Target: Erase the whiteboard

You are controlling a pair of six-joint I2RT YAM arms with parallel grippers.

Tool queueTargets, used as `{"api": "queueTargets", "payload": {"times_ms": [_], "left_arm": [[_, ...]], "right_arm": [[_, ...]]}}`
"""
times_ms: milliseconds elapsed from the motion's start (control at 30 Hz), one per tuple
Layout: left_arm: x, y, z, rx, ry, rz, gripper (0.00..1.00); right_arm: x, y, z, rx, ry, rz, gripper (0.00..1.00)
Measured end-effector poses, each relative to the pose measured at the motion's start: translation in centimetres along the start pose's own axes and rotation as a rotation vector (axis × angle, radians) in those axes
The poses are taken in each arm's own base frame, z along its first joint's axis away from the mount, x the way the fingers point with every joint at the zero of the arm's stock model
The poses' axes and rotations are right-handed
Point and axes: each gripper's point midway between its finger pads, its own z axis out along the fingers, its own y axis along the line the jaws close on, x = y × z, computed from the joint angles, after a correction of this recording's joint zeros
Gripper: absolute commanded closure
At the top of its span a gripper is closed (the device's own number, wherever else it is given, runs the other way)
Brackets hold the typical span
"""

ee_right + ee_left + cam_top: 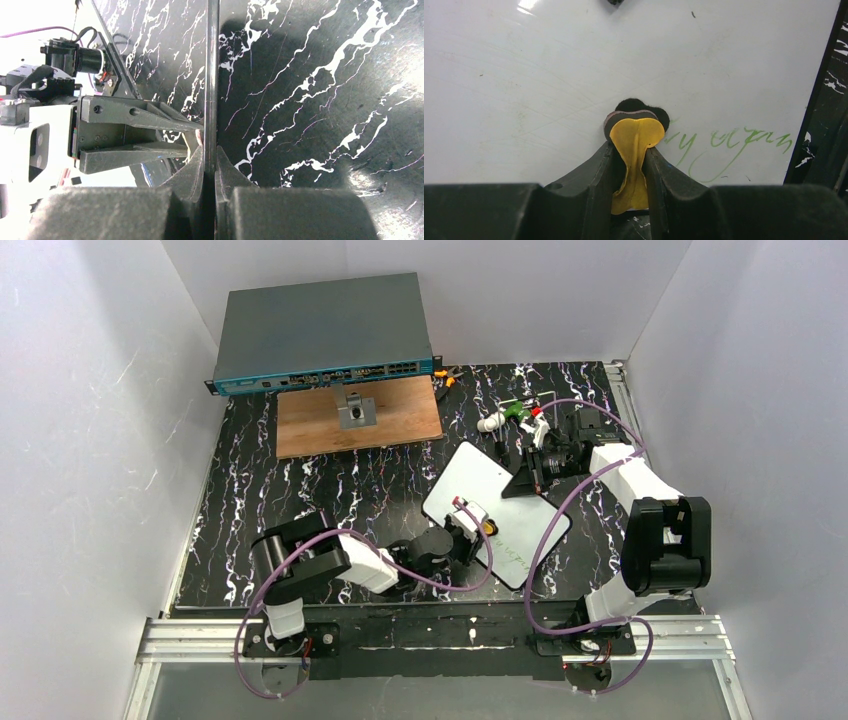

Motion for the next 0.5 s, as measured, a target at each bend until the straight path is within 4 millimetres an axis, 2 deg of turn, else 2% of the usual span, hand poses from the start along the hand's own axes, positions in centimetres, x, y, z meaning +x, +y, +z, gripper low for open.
{"api": "queueTargets", "payload": {"times_ms": [133,500], "left_arm": [[0.22,-0.82,-0.24,0.016,0.005,0.03,1.0],[0.13,-0.71,-0.41,0.011,0.007,0.038,1.0]], "right_arm": [[0.42,0.11,0.04,-0.005,0.014,0.007,0.99],[0.55,0.36,0.13,-0.018,0.019,-0.003,0.99]]}}
